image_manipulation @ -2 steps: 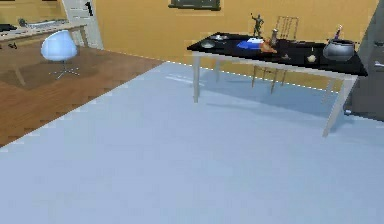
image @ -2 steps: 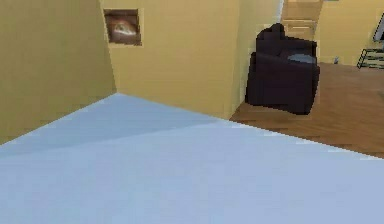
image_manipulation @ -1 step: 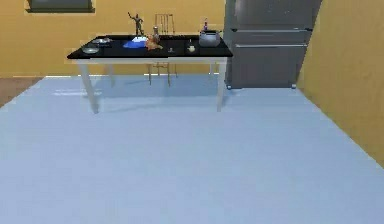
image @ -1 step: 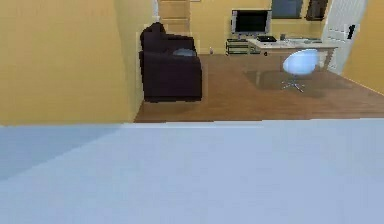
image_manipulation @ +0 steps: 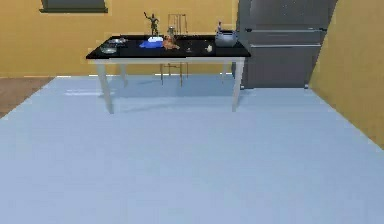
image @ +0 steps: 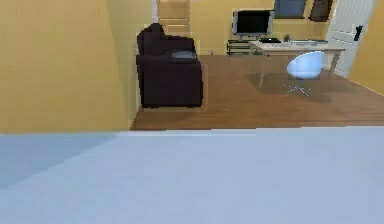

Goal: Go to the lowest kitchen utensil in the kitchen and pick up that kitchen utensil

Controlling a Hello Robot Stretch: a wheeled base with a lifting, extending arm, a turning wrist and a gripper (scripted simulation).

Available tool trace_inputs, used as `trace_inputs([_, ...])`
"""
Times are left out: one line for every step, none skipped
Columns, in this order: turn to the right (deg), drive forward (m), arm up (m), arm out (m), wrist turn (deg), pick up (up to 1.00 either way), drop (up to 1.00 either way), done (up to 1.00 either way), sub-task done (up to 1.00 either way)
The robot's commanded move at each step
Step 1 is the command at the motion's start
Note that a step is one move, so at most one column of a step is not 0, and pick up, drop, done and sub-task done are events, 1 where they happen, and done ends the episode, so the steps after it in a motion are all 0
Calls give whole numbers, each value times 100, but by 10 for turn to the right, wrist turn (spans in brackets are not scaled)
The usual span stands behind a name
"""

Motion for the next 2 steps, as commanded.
trace_inputs([450,0,0,0,0,0,0,0,0])
trace_inputs([420,0,0,0,0,0,0,0,0])
